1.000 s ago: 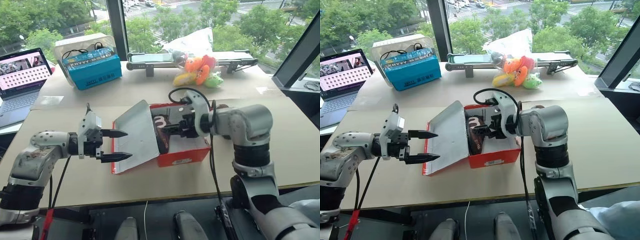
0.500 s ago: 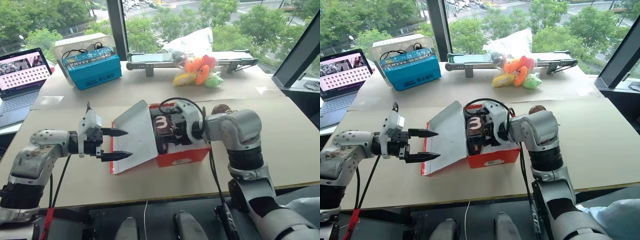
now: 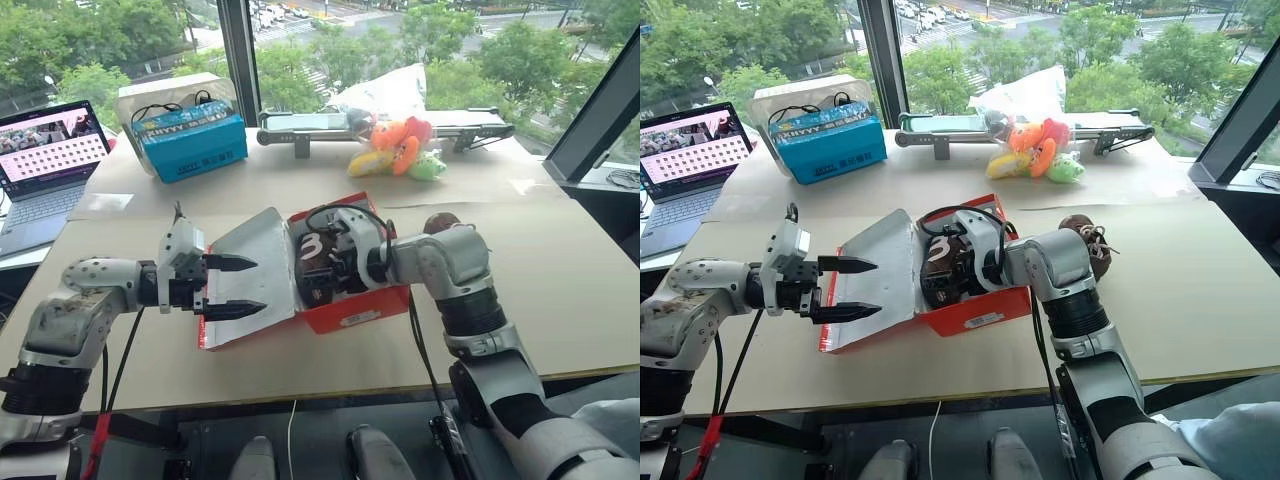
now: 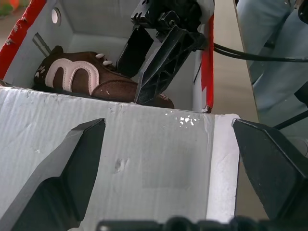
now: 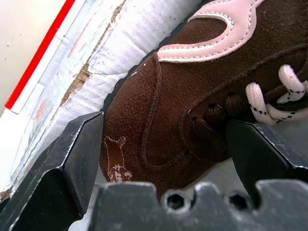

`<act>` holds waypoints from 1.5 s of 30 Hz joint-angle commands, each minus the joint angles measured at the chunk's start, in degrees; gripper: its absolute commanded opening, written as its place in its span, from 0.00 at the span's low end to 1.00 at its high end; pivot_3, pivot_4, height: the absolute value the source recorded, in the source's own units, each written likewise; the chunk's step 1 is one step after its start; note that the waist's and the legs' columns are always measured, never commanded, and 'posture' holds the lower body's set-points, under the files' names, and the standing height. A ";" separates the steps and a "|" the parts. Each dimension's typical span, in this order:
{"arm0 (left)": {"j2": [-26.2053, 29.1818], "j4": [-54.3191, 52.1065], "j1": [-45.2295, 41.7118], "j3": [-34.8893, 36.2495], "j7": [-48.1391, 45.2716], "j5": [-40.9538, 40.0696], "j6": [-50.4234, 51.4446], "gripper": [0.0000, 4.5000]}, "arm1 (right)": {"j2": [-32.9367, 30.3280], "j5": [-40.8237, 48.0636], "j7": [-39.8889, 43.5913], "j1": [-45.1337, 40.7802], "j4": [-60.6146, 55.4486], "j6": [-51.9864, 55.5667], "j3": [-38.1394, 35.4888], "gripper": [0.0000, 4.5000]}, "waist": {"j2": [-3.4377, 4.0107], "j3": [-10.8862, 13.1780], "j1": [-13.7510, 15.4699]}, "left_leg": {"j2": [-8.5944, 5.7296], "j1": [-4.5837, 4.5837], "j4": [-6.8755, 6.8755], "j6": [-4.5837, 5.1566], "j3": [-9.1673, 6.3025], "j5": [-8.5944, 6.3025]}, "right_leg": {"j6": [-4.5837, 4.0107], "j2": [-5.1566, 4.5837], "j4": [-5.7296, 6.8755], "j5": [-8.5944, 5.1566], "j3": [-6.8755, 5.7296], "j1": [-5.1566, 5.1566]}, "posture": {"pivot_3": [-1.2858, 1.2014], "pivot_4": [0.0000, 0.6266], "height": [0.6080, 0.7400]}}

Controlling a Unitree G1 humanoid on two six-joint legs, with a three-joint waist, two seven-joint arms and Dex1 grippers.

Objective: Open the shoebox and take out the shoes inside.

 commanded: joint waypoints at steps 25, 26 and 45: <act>0.14 0.55 -3.25 0.24 -0.66 0.53 -0.45 1.00 | -0.96 1.59 -3.96 -1.42 4.47 3.89 -14.38 0.15 | 0.01 -0.07 1.59 | 0.02 -0.39 0.00 0.00 0.01 0.01 | 0.01 0.00 -0.17 -0.04 -0.02 -0.11 | 0.52 0.24 0.74; 0.15 0.54 -3.29 0.22 -0.67 0.53 -0.41 1.00 | -1.02 2.22 -3.87 -2.06 3.62 4.70 -15.63 0.15 | 0.01 -0.07 1.58 | 0.02 -0.47 0.00 0.00 0.00 0.01 | 0.11 0.00 -0.19 0.00 -0.02 -0.17 | 0.52 0.24 0.74; -0.17 1.09 -4.44 -0.71 -1.08 0.64 -0.28 1.00 | -6.72 19.52 2.28 -5.00 -11.19 12.18 -26.24 0.15 | 0.13 0.04 0.03 | 0.03 -2.09 0.01 0.01 0.04 0.02 | -0.18 0.01 0.12 0.21 0.00 -1.92 | 0.52 0.24 0.74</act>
